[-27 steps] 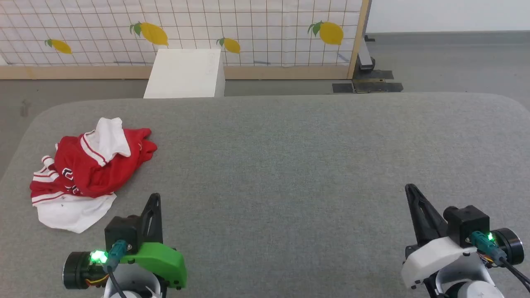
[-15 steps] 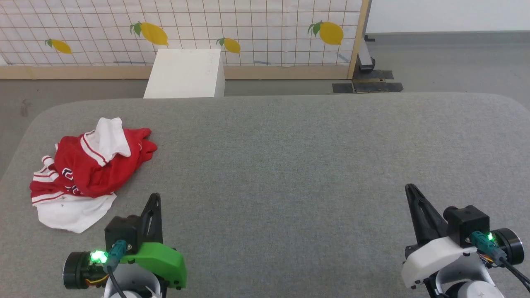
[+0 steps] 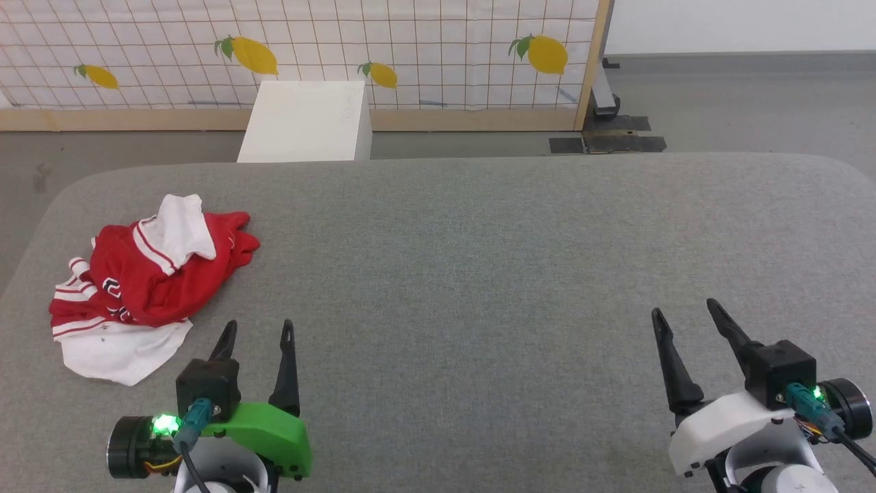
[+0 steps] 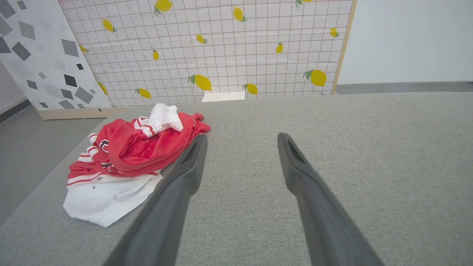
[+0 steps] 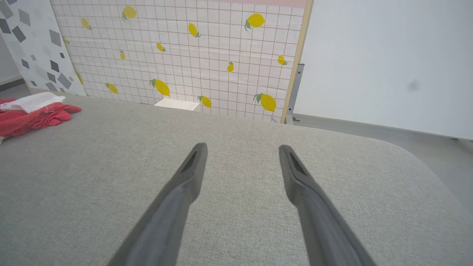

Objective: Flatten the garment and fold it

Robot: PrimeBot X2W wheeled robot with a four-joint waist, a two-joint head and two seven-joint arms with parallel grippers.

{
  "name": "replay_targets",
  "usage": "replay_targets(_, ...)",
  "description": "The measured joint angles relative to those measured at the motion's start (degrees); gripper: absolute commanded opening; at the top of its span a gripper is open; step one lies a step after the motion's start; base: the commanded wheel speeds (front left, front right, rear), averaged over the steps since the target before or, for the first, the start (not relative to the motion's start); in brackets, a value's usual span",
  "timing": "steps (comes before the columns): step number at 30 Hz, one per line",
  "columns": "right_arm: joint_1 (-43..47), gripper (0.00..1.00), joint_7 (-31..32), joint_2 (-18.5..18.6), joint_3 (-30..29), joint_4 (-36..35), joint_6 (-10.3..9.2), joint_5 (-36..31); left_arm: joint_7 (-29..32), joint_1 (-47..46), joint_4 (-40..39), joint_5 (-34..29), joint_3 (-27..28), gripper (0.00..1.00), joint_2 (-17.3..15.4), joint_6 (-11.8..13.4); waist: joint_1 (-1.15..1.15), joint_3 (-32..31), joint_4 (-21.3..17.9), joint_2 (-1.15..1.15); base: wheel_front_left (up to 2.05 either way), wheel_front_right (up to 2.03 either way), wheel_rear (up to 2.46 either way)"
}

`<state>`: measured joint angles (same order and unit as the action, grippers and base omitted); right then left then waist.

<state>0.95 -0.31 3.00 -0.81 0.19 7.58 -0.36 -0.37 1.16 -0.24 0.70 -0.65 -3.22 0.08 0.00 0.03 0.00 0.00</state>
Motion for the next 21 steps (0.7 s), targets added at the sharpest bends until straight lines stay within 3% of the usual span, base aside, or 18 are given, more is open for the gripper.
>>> replay_targets(21,0.29,1.0,-2.32,0.0,-2.45,0.26,0.0,0.62,-2.34,0.12,-0.04,0.53,-0.82,1.0,0.01,0.68,0.0,0.16,2.22,0.0,0.0,0.0,0.0)
